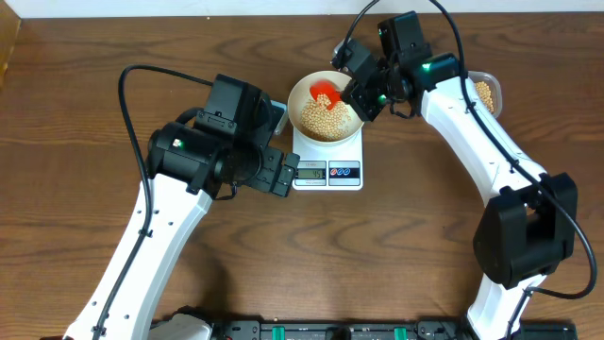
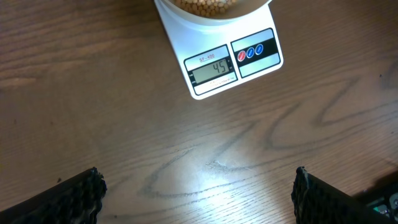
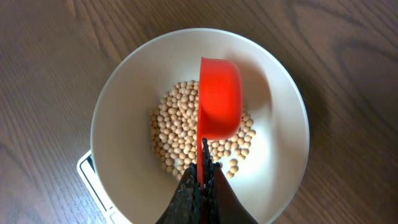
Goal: Scoop item into bowl and weigh 50g on scale
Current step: 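Tip the red scoop with the right gripper to pour soybeans into the bowl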
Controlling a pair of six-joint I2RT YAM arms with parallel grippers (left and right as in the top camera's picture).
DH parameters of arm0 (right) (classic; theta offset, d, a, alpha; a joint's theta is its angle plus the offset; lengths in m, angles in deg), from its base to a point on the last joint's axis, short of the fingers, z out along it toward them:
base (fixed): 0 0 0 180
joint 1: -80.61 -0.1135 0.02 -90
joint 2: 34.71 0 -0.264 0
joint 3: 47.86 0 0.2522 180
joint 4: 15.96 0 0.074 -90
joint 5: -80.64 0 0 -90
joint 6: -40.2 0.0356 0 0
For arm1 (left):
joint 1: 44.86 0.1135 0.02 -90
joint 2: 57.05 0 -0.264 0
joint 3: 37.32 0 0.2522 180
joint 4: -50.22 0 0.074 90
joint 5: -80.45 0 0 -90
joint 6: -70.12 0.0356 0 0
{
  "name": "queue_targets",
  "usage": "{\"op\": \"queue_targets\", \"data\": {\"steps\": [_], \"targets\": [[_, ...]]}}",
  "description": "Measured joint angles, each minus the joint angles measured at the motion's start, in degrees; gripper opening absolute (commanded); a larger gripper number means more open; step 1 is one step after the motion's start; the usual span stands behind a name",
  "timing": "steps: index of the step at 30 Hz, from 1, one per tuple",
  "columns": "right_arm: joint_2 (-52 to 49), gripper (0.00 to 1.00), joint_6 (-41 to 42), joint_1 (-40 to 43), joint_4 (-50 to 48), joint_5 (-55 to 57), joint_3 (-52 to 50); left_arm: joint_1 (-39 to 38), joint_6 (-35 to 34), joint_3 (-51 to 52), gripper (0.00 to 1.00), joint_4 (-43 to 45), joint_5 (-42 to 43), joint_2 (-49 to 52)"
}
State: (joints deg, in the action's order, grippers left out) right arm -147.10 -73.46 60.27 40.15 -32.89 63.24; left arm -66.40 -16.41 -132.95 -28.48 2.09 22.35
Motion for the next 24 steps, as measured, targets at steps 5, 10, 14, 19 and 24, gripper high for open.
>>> {"op": "queue_targets", "data": {"steps": [5, 10, 14, 19, 24], "targets": [[0.44, 0.01, -0.02, 0.0, -0.39, 0.04, 0.0, 0.0, 0.0, 0.0, 0.98, 0.0, 0.0, 0.0], [2.05, 0.01, -0.09, 0.0, -1.03, 0.11, 0.0, 0.0, 0.0, 0.0, 0.98, 0.0, 0.0, 0.0], [4.31, 0.01, -1.57, -0.07, -0.98, 0.26, 0.0, 0.0, 0.0, 0.0, 0.98, 0.02, 0.0, 0.0], [5.95, 0.01, -3.65, -1.09, 0.5, 1.53, 0.0, 0.0, 0.0, 0.0, 0.98, 0.0, 0.0, 0.0], [5.95, 0.01, -5.22, -2.19, 1.92, 2.67, 0.0, 0.0, 0.0, 0.0, 0.98, 0.0, 0.0, 0.0]]}}
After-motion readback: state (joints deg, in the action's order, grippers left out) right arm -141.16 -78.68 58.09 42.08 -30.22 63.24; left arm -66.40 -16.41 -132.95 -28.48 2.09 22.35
